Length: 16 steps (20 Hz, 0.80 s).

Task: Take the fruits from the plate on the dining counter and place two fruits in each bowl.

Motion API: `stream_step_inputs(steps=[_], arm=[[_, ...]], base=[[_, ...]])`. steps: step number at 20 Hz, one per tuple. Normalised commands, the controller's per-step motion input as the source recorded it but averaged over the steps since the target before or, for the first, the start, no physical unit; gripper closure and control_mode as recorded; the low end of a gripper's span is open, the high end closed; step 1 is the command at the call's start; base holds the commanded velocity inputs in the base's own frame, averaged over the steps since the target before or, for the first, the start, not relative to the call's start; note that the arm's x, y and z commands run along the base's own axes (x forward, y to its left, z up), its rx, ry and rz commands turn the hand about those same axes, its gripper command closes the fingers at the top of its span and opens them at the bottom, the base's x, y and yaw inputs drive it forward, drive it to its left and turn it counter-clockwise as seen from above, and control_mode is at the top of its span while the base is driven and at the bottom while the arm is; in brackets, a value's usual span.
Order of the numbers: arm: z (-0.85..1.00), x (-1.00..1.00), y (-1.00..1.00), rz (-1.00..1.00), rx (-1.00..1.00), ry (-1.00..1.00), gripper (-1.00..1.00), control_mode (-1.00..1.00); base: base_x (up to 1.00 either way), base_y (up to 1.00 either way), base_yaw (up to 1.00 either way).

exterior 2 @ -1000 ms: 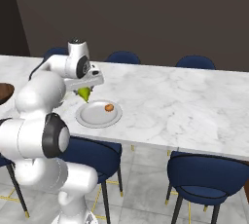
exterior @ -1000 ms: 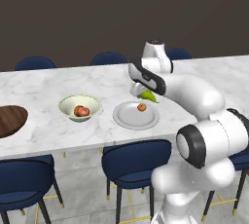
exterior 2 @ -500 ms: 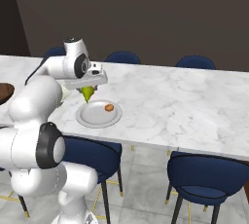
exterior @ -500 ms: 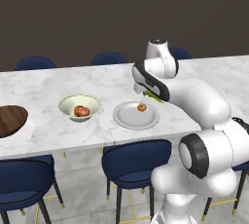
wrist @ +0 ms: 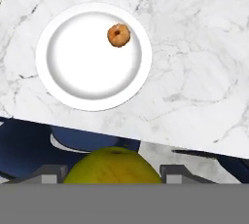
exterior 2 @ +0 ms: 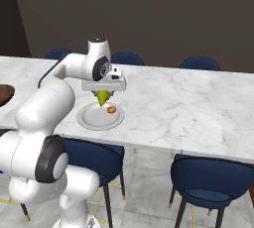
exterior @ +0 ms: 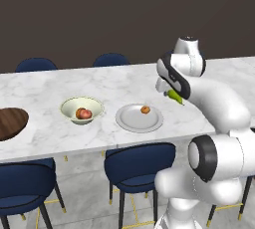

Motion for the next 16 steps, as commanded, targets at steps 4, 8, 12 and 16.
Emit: stream_step_inputs(steps=[4,8,12,16], arm=[[0.0,-0.27,-0.4,-0.31,0.0,0.04,1.0,-1.0],[0.0,-0.04,-0.11,-0.08,0.0,0.01,1.0,-1.0],[0.0,0.0,0.17,-0.01,0.0,0.0,1.0,-1.0],[0.0,-0.07,0.23,-0.01,0.0,0.0,1.0,-1.0]], base=[[0.0,0.0,0.0],[0.0,0.0,0.0],[0.0,0.0,0.0],[0.0,0.0,0.0]])
